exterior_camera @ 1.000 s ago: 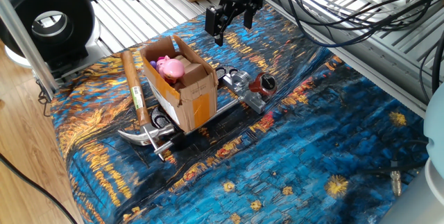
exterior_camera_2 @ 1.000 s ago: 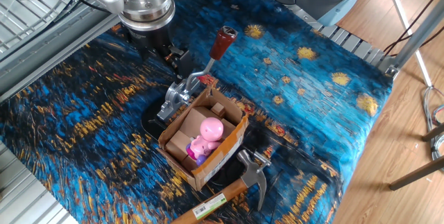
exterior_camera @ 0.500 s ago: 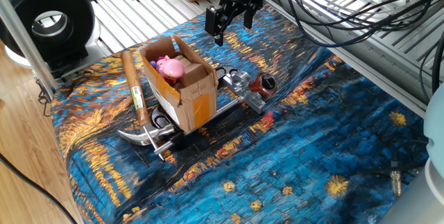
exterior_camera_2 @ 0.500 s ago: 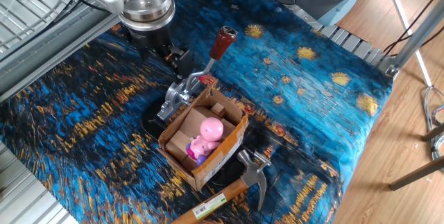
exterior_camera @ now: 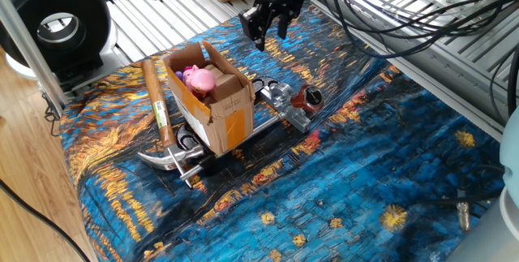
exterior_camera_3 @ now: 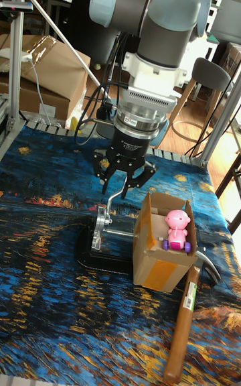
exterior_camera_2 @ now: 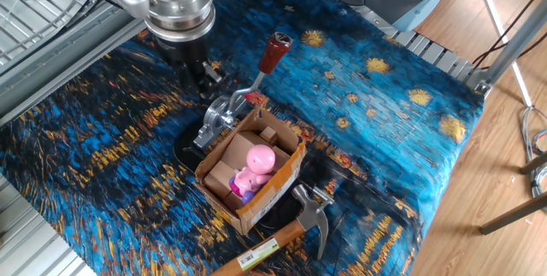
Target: Push down the lever
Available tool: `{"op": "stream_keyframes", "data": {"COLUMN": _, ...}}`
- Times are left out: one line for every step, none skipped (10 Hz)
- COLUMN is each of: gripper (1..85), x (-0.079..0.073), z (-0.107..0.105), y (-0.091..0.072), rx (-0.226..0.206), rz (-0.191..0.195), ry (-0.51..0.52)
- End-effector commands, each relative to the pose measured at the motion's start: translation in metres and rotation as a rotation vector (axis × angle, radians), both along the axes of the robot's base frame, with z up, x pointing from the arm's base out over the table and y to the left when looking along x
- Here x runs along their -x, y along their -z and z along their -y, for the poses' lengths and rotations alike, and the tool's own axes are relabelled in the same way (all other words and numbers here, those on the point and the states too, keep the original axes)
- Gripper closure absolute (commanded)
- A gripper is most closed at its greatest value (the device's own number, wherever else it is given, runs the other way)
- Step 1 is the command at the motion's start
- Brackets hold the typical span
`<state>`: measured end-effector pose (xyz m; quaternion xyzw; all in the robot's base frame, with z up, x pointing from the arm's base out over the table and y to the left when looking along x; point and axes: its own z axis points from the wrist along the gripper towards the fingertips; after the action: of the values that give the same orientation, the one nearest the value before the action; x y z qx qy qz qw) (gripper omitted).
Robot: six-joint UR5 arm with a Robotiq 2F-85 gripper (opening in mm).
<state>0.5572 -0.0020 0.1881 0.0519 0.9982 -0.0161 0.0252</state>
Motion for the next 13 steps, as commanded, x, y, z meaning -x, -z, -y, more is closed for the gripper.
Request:
{"op": "stream_keyframes", "data": {"gripper": 84.0, "x": -0.0047, "z": -0.0008, "y": -0.0005, "rx": -0.002, "rz": 0.018, "ry": 0.033}}
{"op": "stream_keyframes", "data": {"gripper": 84.0, "x": -0.0051, "z": -0.0007, "y": -0.0008, "rx": -0.004, "rz": 0.019, "ry": 0.031}}
{"op": "stream_keyframes", "data": {"gripper": 84.0, "x": -0.0052, "z": -0.0006, "y": -0.0006, "rx": -0.004, "rz": 0.019, "ry": 0.031}}
{"op": "stream_keyframes", "data": {"gripper": 84.0, "x": -0.0052, "z": -0.0002, "y": -0.0006, "rx": -0.002, "rz": 0.019, "ry": 0.031}}
{"op": "stream_keyframes", "data": {"gripper": 84.0, "x": -0.0053, "z": -0.0002, "y": -0.0005, "rx": -0.002, "rz": 0.019, "ry": 0.031}}
{"op": "stream_keyframes", "data": {"gripper": 84.0, "x": -0.0053, "z": -0.0002, "y": -0.0004, "rx": -0.002, "rz": 0.019, "ry": 0.031}}
{"op": "stream_keyframes", "data": {"gripper": 84.0, "x": -0.0053, "z": -0.0002, "y": -0.0004, "rx": -0.002, "rz": 0.019, "ry": 0.031}}
{"op": "stream_keyframes", "data": {"gripper": 84.0, "x": -0.0053, "z": 0.0007, "y": -0.0004, "rx": 0.001, "rz": 0.019, "ry": 0.030}}
{"op": "stream_keyframes", "data": {"gripper": 84.0, "x": -0.0057, "z": 0.0024, "y": 0.0003, "rx": 0.004, "rz": 0.021, "ry": 0.026}}
{"op": "stream_keyframes", "data": {"gripper": 84.0, "x": -0.0068, "z": 0.0034, "y": 0.0007, "rx": 0.004, "rz": 0.025, "ry": 0.026}}
{"op": "stream_keyframes", "data": {"gripper": 84.0, "x": -0.0080, "z": 0.0034, "y": 0.0007, "rx": 0.004, "rz": 0.030, "ry": 0.028}}
{"op": "stream_keyframes", "data": {"gripper": 84.0, "x": -0.0094, "z": 0.0034, "y": 0.0010, "rx": 0.004, "rz": 0.035, "ry": 0.029}}
{"op": "stream_keyframes", "data": {"gripper": 84.0, "x": -0.0105, "z": 0.0038, "y": 0.0014, "rx": 0.005, "rz": 0.038, "ry": 0.030}}
